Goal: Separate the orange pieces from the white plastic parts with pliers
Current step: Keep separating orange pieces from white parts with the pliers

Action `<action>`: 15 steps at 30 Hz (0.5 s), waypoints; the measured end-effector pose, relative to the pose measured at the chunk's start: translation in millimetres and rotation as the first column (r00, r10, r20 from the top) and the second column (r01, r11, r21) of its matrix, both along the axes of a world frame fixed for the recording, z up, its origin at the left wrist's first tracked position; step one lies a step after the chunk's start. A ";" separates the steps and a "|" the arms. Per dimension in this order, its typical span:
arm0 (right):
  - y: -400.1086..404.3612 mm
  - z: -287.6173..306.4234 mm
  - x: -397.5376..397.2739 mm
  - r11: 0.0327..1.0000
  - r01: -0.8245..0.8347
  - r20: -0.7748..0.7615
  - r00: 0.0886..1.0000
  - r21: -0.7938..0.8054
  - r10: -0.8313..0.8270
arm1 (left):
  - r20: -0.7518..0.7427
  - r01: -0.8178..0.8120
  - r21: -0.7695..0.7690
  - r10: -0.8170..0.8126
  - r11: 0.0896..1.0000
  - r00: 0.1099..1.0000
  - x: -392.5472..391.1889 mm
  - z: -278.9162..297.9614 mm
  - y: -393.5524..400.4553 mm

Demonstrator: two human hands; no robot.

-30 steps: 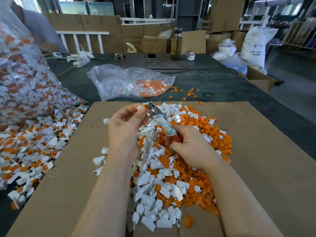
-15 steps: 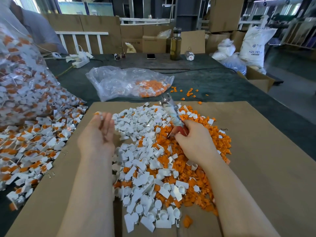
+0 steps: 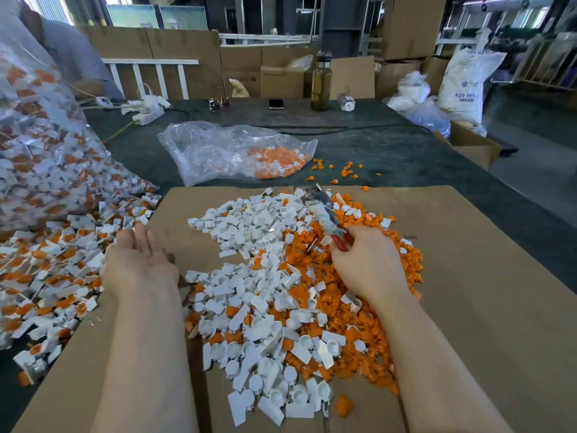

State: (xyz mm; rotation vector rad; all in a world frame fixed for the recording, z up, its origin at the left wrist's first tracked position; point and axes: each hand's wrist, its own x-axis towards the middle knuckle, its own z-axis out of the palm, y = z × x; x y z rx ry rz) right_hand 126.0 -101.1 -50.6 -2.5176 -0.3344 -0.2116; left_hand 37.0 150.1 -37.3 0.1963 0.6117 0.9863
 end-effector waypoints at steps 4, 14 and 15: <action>4.5 -1.4 -3.1 0.994 -0.010 0.030 0.999 -0.111 0.013 | -0.455 0.232 0.206 -0.116 0.951 0.883 4.3 8.9 -5.6; 14.2 -4.5 -7.8 0.963 -0.005 0.125 0.991 -0.271 0.040 | -0.877 0.940 0.257 0.462 0.224 0.129 19.5 -11.9 -35.4; 14.5 -4.8 -7.8 0.962 -0.007 0.125 0.991 -0.274 0.043 | -0.864 0.947 0.245 0.490 0.209 0.115 19.7 -12.4 -35.6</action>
